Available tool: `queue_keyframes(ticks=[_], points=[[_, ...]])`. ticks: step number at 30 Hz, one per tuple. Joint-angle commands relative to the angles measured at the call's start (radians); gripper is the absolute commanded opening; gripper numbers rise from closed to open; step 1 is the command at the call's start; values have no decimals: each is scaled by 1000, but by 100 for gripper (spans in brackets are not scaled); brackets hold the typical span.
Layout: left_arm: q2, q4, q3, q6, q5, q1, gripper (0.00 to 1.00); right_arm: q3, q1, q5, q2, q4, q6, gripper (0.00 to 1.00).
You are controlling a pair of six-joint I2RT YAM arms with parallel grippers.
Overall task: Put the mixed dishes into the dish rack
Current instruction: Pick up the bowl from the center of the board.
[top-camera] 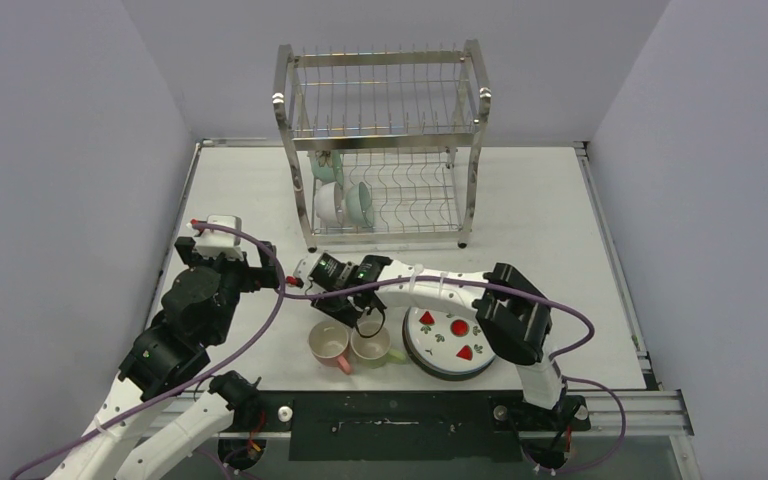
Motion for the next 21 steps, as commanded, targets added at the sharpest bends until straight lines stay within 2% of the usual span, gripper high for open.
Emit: queue_keyframes(ticks=[1, 5, 8, 16, 21], points=[[3, 40, 10, 7, 10, -5, 97, 51, 2, 10, 17, -27, -18, 34], [3, 40, 10, 7, 10, -5, 97, 60, 3, 2, 33, -46, -23, 20], [1, 40, 10, 7, 9, -5, 97, 52, 2, 2, 28, -39, -24, 1], [1, 38, 10, 9, 4, -5, 97, -2, -11, 42, -64, 18, 14, 0], [1, 38, 10, 9, 2, -5, 97, -67, -40, 61, -179, 89, 80, 0]])
